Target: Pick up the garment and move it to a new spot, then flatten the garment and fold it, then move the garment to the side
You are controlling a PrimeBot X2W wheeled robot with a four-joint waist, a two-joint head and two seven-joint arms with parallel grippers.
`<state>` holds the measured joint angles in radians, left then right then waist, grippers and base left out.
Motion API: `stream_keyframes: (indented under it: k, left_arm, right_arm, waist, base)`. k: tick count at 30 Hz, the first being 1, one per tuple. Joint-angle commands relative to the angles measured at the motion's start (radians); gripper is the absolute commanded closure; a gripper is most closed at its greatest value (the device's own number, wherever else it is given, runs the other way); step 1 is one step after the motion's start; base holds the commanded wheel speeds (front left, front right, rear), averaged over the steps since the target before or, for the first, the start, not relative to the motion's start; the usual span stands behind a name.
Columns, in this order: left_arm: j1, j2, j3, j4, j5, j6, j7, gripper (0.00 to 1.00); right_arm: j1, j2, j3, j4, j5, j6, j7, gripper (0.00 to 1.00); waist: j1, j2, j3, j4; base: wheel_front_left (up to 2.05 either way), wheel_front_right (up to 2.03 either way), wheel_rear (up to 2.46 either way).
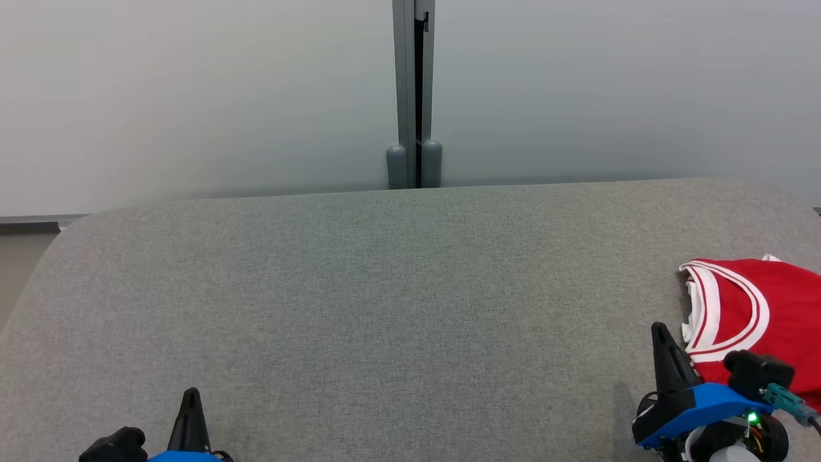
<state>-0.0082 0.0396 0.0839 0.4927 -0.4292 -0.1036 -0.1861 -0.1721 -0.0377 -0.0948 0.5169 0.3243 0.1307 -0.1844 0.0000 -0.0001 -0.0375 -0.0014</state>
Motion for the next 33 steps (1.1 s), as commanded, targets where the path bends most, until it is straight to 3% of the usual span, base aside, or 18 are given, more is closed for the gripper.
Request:
stream_keyframes:
  k: [1,33]
  left_arm:
    - [-0.035,0.007,0.002,-0.025,-0.036,-0.003,0.007,1.00]
    - [-0.065,0.010,0.014,-0.119,-0.501,-0.014,0.125,1.00]
  right_arm:
    - [-0.008,-0.005,0.001,-0.027,0.043,0.000,0.007,1.00]
    - [0.023,-0.010,-0.006,-0.131,0.547,0.000,0.123,1.00]
  waist:
    - [0.0000,0.0000,0.000,0.000]
    - [0.0000,0.0000,0.012,0.000]
  base:
    - [0.00,0.00,0.00]
    - [0.00,0.00,0.00]
